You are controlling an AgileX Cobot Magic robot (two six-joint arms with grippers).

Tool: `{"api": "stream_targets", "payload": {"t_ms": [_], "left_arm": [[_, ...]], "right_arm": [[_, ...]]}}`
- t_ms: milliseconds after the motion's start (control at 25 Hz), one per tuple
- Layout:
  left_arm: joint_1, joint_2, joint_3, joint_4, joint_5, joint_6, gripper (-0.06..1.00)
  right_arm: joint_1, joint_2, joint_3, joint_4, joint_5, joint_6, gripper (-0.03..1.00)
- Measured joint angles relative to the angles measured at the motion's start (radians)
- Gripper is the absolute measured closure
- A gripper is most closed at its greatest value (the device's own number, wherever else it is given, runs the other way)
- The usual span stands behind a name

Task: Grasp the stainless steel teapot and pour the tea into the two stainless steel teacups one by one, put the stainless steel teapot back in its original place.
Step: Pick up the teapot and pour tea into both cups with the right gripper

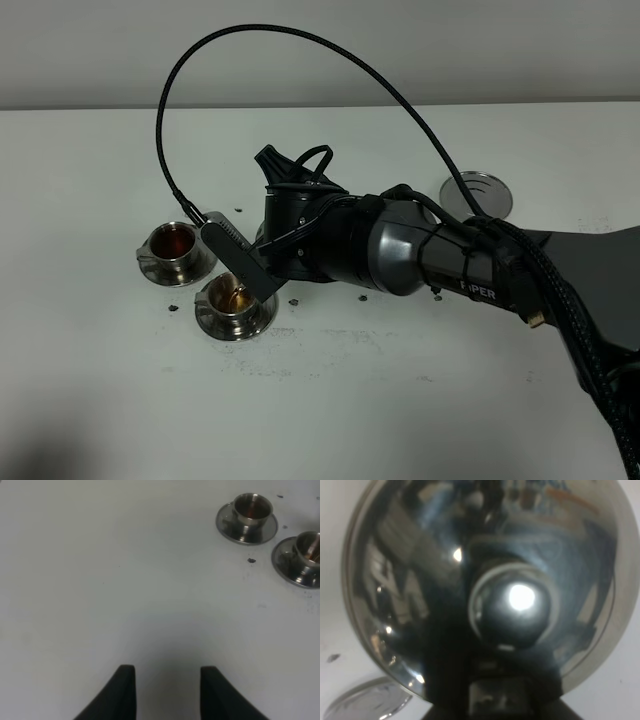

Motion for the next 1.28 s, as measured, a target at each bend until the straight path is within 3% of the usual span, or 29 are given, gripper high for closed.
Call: {"api": "stream_targets", "payload": {"t_ms": [1280], "left_arm": [[0.000,0.000,0.000,0.000,0.000,0.000,0.58]], "right_arm": [[0.012,0.000,0.000,-0.110,-0.007,0.030,0.79]]}}
